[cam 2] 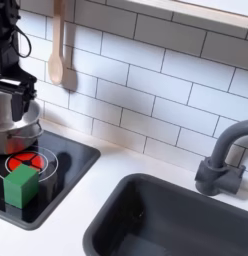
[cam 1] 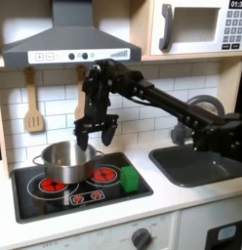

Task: Slide pot right

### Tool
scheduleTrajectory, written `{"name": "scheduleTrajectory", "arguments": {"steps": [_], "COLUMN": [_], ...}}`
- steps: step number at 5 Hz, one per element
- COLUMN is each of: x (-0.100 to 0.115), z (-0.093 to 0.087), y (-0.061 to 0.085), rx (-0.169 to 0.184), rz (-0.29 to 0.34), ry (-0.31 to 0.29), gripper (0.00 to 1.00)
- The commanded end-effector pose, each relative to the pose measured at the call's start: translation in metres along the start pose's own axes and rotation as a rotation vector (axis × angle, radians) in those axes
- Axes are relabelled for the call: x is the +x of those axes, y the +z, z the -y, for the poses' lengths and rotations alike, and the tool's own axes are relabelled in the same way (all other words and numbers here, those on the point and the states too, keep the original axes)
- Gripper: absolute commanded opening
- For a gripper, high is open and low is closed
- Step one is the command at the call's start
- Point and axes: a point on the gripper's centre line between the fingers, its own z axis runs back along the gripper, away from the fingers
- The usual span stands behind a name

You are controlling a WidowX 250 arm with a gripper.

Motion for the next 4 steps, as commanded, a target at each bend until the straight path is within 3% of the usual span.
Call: {"name": "scheduleTrajectory", "arguments": {"steps": [1,3,4], "x": [0.011,0.032,0.039], "z": [-0.005,-0.008,-0.011], "y": [-0.016,-0.020,-0.028], "rx": [0.011,0.019,0.025], "rz": [-0.012,0.007,-0.004], "ry": [0.018,0.019,0.025], "gripper": [1.00,1.00,1.00]}}
